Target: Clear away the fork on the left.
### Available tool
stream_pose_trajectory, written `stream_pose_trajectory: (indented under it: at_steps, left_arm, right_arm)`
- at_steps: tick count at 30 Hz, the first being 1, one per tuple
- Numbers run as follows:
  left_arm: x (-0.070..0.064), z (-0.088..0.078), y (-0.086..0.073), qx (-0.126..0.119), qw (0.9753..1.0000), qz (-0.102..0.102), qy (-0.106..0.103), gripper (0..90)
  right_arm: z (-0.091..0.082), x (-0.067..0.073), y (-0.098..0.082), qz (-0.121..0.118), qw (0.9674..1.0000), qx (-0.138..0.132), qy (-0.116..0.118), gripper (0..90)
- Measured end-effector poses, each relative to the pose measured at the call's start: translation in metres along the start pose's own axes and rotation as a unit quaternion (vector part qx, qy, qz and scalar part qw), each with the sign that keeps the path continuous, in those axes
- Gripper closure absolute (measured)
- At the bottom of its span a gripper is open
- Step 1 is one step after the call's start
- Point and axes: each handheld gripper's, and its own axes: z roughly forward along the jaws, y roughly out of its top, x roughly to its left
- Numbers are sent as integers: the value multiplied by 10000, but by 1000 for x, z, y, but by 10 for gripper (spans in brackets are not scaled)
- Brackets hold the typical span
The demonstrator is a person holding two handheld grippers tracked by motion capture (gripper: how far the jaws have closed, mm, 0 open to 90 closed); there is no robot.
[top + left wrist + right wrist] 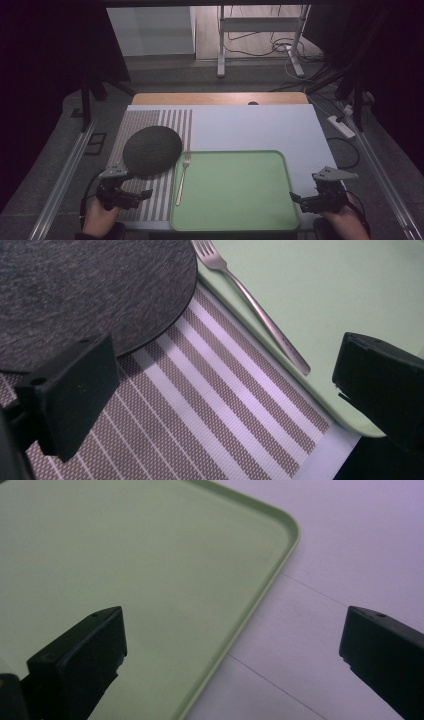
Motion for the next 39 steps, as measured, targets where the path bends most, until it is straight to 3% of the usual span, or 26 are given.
stream_pose_trajectory:
  at_steps: [18,39]
  left_arm:
    - [0,-12,-14,19,9997,-185,142,0]
    - [2,-23,-24,-91,9989,-427,142,0]
  right_arm:
    - [0,1,0,-24,10000,-14,-13,0]
    - [0,2,0,-103,9999,-6,-38,0]
